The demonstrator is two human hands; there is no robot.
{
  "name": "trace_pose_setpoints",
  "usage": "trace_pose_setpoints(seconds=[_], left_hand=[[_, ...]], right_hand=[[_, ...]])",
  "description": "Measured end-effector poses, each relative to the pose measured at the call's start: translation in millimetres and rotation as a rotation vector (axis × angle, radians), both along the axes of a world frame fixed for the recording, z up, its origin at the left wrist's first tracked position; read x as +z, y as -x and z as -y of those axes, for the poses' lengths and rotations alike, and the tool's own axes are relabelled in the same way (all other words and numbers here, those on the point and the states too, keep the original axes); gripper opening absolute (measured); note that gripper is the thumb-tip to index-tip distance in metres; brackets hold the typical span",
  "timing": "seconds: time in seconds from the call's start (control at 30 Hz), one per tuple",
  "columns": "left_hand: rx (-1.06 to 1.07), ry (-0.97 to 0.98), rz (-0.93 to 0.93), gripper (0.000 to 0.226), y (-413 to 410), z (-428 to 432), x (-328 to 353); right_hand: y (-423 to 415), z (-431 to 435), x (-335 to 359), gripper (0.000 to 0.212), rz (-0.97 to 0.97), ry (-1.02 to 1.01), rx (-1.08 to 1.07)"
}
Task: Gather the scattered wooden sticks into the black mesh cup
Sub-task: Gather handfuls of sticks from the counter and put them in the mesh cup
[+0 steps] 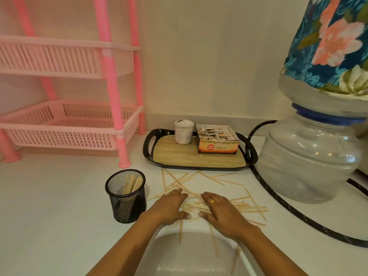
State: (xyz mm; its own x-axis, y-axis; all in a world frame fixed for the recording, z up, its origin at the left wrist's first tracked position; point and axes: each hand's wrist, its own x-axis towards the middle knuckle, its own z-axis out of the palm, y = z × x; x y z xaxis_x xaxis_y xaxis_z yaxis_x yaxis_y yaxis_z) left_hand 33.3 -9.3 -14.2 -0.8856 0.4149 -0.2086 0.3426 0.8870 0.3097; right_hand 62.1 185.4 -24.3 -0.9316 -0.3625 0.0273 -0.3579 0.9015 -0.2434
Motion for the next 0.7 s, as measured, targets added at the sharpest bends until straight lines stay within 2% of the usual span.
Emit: trace_pose_setpoints(seconds=[0.13,0.27,0.43,0.7], left_hand=[[0.036,0.000,-0.065,0.056,-4,-4,3],[0.076,0.013,-0.251,0.039,-9,-8,3],[0.124,0.100,-0.401,0.041,-6,-15,-3],[0.093,0.160,-0.436,0.038,6,-17,-11]], right_hand=[[4,1,-4,0.050,-0.119,0.019,-0.020],[9,6,-7,0.045,-0.185,-0.023,-0.063],[16,12,-9,0.041,-0.196,-0.007,-0.101],[23,13,-4,0.034,-0.176,0.039,-0.135]])
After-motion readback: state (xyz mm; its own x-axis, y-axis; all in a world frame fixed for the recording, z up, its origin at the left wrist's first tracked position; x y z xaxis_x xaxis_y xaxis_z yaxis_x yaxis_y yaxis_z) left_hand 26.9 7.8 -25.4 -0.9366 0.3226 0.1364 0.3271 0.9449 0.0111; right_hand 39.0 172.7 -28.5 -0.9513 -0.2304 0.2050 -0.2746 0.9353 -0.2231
